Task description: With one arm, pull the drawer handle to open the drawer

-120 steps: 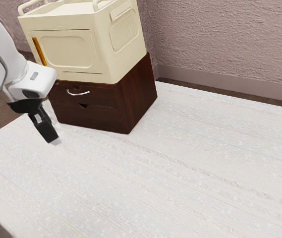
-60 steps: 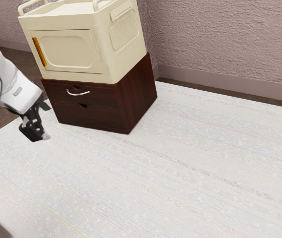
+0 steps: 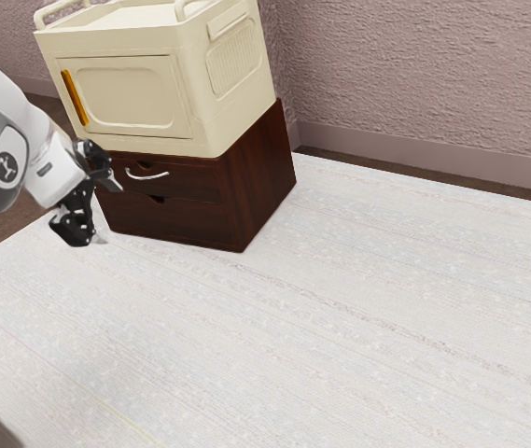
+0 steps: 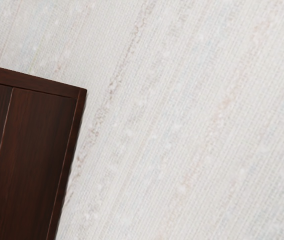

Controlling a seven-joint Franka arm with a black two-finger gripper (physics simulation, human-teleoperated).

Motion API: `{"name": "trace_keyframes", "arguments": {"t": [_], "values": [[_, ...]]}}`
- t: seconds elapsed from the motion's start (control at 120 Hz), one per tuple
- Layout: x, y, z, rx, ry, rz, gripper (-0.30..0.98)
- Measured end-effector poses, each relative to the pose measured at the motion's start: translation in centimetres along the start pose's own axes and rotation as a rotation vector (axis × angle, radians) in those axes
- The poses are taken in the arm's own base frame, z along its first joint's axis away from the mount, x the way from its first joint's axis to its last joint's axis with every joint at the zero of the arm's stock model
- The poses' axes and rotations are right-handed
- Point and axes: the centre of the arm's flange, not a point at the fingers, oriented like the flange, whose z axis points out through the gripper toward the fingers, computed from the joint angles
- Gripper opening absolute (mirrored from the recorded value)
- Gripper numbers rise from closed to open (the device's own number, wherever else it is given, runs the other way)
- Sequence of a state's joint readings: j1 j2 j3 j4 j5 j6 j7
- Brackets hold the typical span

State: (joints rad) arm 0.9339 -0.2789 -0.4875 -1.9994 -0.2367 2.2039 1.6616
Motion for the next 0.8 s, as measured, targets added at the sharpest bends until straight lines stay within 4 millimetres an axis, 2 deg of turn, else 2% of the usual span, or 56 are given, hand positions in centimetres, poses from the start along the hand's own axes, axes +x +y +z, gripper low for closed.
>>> {"name": "trace_keyframes", "arguments": {"t": [0.483,0.667,0.8], "values": [[-2.4,-3.0,3.9,0.008,0.050,-0.026,0.69],[-2.9,-4.9,4.1,0.033,0.063,-0.030,0.69],[-3.9,-5.5,4.5,0.036,0.056,-0.038,0.69]]}}
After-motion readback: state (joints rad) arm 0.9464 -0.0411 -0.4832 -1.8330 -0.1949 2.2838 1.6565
